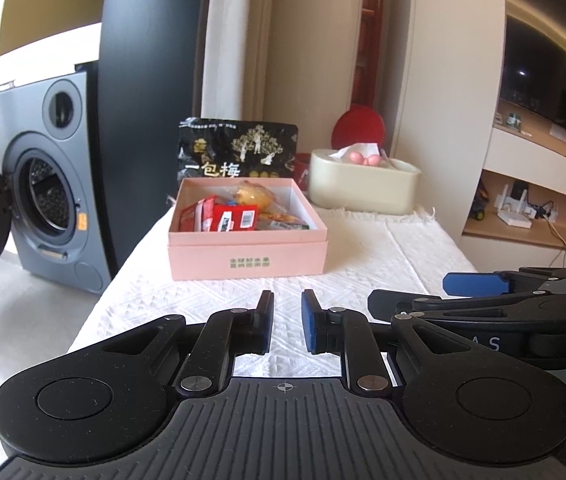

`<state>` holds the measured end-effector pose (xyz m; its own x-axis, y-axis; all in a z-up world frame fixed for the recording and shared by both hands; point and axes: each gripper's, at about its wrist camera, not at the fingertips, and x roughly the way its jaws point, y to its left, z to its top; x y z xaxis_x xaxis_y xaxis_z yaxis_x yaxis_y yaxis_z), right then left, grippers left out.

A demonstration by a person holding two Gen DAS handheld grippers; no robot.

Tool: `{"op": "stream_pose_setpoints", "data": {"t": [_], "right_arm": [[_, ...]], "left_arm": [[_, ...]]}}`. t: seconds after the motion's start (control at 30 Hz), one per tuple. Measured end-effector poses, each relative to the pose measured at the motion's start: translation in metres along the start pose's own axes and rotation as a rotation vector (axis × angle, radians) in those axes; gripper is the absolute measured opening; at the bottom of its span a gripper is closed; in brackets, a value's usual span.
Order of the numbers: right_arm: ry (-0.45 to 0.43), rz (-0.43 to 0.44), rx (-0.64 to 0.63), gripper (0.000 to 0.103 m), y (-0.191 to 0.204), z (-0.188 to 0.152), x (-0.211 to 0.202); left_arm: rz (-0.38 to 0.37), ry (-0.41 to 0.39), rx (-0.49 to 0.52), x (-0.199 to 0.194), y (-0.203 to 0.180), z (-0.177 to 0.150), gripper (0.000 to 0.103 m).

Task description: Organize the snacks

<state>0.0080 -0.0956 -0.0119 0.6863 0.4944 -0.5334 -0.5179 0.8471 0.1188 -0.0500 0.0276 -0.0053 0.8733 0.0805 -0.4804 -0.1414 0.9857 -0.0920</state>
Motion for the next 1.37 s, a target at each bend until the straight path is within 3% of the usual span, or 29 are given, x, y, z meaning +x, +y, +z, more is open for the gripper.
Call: {"op": "stream_pose_setpoints", "data": {"t": [1.23, 1.37], "right_arm": [[0.009, -0.005, 0.017, 0.079, -0.001, -0.004, 0.001], [0.014, -0.002, 0.025, 0.079, -0.001, -0.004, 0.003]], "left_arm": [[0.006, 0.010, 0.006, 0.004, -0.001, -0.008, 0.019], [0.027, 0.024, -0.038, 0.010, 0.006, -0.009, 0.019]]}}
